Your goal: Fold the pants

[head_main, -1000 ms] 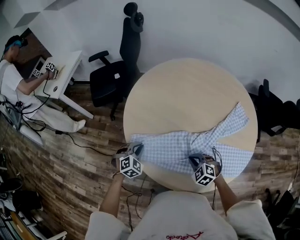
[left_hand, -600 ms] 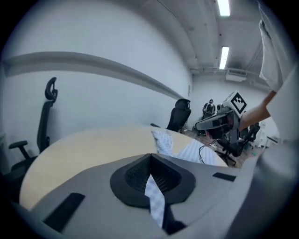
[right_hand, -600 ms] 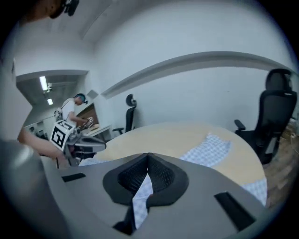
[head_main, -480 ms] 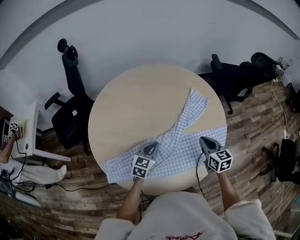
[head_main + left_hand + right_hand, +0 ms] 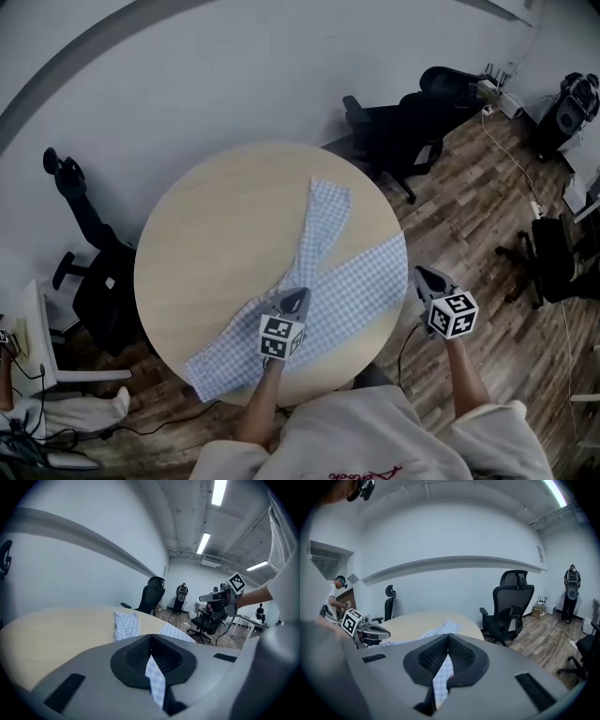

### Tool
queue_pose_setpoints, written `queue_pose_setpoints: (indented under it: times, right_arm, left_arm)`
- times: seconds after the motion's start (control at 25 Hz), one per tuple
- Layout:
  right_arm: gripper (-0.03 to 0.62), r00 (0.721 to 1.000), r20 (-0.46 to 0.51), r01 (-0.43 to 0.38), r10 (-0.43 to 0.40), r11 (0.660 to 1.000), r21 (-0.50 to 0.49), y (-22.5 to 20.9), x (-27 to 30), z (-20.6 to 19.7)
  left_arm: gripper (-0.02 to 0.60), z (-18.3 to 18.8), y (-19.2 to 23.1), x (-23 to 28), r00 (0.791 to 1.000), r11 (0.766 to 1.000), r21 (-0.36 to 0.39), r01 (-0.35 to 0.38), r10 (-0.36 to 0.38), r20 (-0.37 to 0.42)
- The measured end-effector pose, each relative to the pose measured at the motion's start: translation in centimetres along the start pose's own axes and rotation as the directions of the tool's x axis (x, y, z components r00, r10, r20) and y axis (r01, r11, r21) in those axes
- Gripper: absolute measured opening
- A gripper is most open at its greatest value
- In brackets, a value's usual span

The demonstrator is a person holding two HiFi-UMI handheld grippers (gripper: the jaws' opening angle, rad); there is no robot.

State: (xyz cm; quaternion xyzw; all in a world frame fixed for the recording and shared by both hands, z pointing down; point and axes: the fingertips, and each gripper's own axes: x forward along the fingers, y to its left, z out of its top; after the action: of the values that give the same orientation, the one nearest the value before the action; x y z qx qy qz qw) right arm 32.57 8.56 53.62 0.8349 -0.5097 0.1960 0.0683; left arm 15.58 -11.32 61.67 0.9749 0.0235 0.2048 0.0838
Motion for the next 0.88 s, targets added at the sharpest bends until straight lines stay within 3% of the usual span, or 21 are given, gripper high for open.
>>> queue_pose_setpoints:
  times: [0.2, 0.4, 0.68, 0.88]
  right_arm:
    - [0.029, 0.998, -0.006, -0.064, 0.064, 0.997, -0.043, -1.9, 2.8, 1.2]
    - [0.029, 0.984, -0.022, -0.176, 0.175, 0.981, -0.079, -4.7, 8.3, 3.3]
    - [0.029, 0.941, -0.032, -0.339, 0.338, 0.931, -0.135, -7.7, 16.5, 6.8]
    - [0.029, 0.902, -0.069, -0.431, 0.426, 0.882, -0.193, -8.3, 21.4, 8.1]
  left_arm:
    - [0.031, 0.0, -0.2, 1.6, 0.998, 0.999, -0.007, -0.048, 0.048, -0.027]
    - [0.031, 0.5, 1.2, 2.9, 0.984, 0.984, -0.05, -0.171, 0.169, -0.051]
    - [0.032, 1.4, 2.8, 5.7, 0.939, 0.93, -0.127, -0.344, 0.337, -0.071]
    - [0.032, 1.5, 3.2, 7.7, 0.91, 0.896, -0.161, -0.414, 0.402, -0.101]
